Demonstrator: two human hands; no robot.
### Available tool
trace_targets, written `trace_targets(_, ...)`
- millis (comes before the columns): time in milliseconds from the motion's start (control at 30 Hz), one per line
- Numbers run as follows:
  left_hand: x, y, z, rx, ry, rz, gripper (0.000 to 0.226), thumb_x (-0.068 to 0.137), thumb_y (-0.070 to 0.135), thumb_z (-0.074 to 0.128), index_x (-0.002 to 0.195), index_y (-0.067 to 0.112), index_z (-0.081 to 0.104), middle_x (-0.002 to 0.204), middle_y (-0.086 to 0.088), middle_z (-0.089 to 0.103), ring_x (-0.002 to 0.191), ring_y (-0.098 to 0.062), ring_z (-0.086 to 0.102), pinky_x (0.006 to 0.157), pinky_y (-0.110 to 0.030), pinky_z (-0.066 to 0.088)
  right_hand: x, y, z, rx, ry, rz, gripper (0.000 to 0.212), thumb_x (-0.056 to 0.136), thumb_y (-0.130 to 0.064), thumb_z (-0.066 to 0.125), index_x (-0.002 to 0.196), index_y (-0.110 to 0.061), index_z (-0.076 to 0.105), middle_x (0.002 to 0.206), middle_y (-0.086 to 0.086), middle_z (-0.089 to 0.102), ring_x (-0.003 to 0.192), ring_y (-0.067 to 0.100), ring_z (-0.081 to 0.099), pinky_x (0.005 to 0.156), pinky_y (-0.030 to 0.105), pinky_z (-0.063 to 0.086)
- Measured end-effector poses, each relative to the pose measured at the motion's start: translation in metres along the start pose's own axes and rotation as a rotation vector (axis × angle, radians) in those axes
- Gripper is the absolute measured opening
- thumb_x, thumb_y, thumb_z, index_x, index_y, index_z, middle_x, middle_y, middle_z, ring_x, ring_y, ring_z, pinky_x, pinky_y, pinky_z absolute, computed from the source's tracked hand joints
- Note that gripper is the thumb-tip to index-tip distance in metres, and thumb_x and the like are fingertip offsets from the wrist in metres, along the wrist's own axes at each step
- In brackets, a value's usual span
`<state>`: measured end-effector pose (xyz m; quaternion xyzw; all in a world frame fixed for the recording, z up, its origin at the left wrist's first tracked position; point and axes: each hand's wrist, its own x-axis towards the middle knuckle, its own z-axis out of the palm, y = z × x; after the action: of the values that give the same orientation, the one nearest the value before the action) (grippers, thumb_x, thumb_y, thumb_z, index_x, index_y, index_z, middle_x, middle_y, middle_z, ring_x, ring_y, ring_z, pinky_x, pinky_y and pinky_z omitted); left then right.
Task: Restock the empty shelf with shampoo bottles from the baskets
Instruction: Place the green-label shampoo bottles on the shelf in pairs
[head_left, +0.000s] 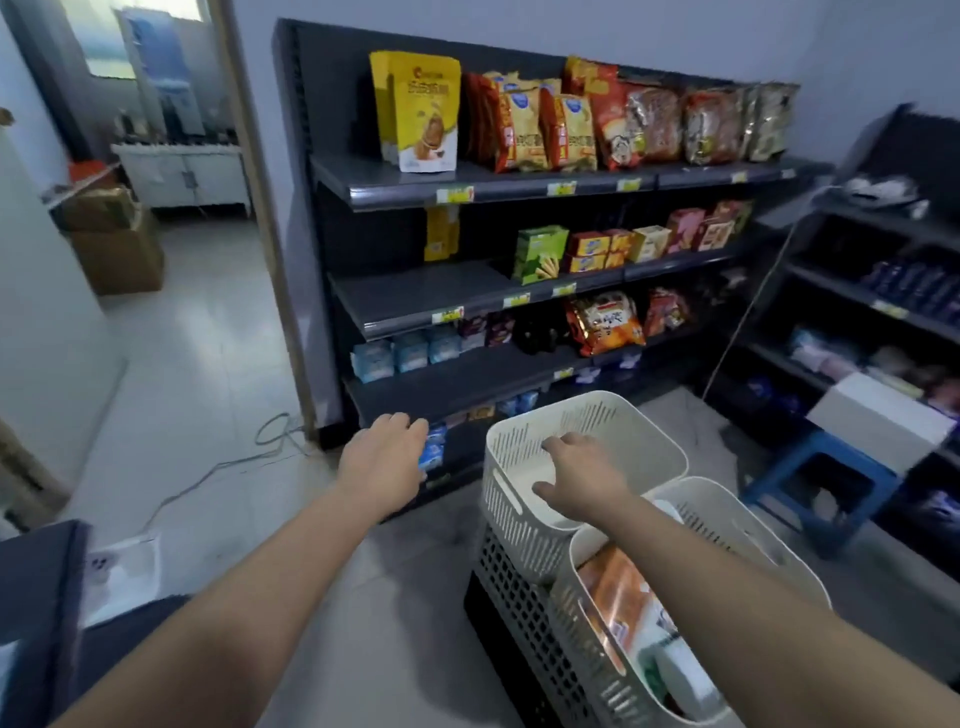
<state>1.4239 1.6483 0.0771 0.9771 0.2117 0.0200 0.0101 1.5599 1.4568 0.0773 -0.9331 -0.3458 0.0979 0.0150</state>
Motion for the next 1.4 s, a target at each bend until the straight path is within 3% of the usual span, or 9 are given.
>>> trace_targets(267,0.030,0.101,0.021,-0.051,-0.076,0.268,0.036,0.088,0.024,0.061,0.120,0.012,0.049,0.117,-0.007,0.052,0.115,-0.026,0.048,0.085,-0.040,0.048,-0.055,0.094,0.023,0.054,-0.019,0.274,0.058,0.089,-0.041,0.059,0.140,-0.015,0.046,0.135,0.010,0.052,0.126,0.028,0.046,0.102,0.039,0.044)
trace_targets(400,0.042,0.151,0.035,-0.040,-0.103,0.380,0.040,0.087,0.030,0.064,0.120,0.013,0.049,0.118,-0.007,0.052,0.113,-0.025,0.050,0.083,-0.038,0.047,-0.074,0.136,0.038,0.094,-0.053,0.376,0.055,0.092,-0.045,0.056,0.138,-0.017,0.047,0.135,0.009,0.051,0.127,0.028,0.046,0.099,0.038,0.045)
trace_targets(633,0.065,0.244,0.071,-0.031,-0.177,0.446,0.033,0.090,0.027,0.058,0.120,0.015,0.049,0.120,-0.007,0.052,0.115,-0.026,0.049,0.084,-0.038,0.045,-0.087,0.212,0.070,0.171,-0.162,0.472,0.055,0.085,-0.041,0.064,0.132,-0.015,0.051,0.128,0.009,0.056,0.119,0.029,0.051,0.098,0.037,0.045)
trace_targets(833,0.078,0.306,0.120,-0.099,-0.250,0.464,0.030,0.087,0.029,0.058,0.116,0.020,0.054,0.110,-0.003,0.056,0.102,-0.021,0.054,0.076,-0.034,0.047,-0.083,0.263,0.098,0.267,-0.217,0.509,0.046,0.091,-0.035,0.061,0.130,-0.014,0.048,0.125,0.010,0.061,0.115,0.028,0.058,0.096,0.037,0.048)
trace_targets(1000,0.076,0.341,0.167,-0.146,-0.448,0.476,0.044,0.085,0.029,0.063,0.126,0.019,0.051,0.125,-0.004,0.055,0.111,-0.024,0.055,0.087,-0.041,0.051,-0.078,0.289,0.125,0.317,-0.356,0.554,0.051,0.089,-0.039,0.062,0.130,-0.011,0.051,0.132,0.014,0.054,0.118,0.031,0.055,0.092,0.034,0.046)
trace_targets(1100,0.068,0.355,0.191,-0.138,-0.592,0.477,0.047,0.084,0.037,0.064,0.126,0.020,0.051,0.127,-0.003,0.054,0.112,-0.025,0.056,0.088,-0.040,0.050,-0.074,0.299,0.140,0.364,-0.424,0.580,0.045,0.090,-0.041,0.059,0.122,-0.010,0.054,0.125,0.013,0.059,0.113,0.029,0.058,0.084,0.032,0.046)
trace_targets(1200,0.059,0.365,0.217,-0.139,-0.749,0.474,0.048,0.087,0.043,0.061,0.127,0.018,0.051,0.127,-0.004,0.055,0.113,-0.025,0.056,0.086,-0.034,0.047,-0.068,0.307,0.152,0.410,-0.460,0.630,0.042,0.094,-0.041,0.056,0.122,-0.009,0.055,0.125,0.013,0.060,0.112,0.028,0.059,0.085,0.032,0.046)
trace_targets(1267,0.054,0.369,0.233,-0.235,-0.870,0.425,0.046,0.087,0.044,0.060,0.124,0.017,0.054,0.124,-0.003,0.059,0.109,-0.023,0.058,0.083,-0.031,0.047,-0.062,0.310,0.158,0.464,-0.472,0.686,0.042,0.095,-0.039,0.054,0.123,-0.007,0.054,0.127,0.014,0.060,0.114,0.029,0.058,0.086,0.031,0.045)
trace_targets(1400,0.053,0.380,0.252,-0.423,-1.063,0.294,0.055,0.080,0.048,0.064,0.126,0.021,0.057,0.123,0.001,0.064,0.106,-0.018,0.060,0.091,-0.034,0.051,-0.051,0.313,0.163,0.617,-0.450,0.817,0.043,0.098,-0.035,0.053,0.129,-0.005,0.053,0.131,0.015,0.058,0.120,0.028,0.056,0.086,0.029,0.043)
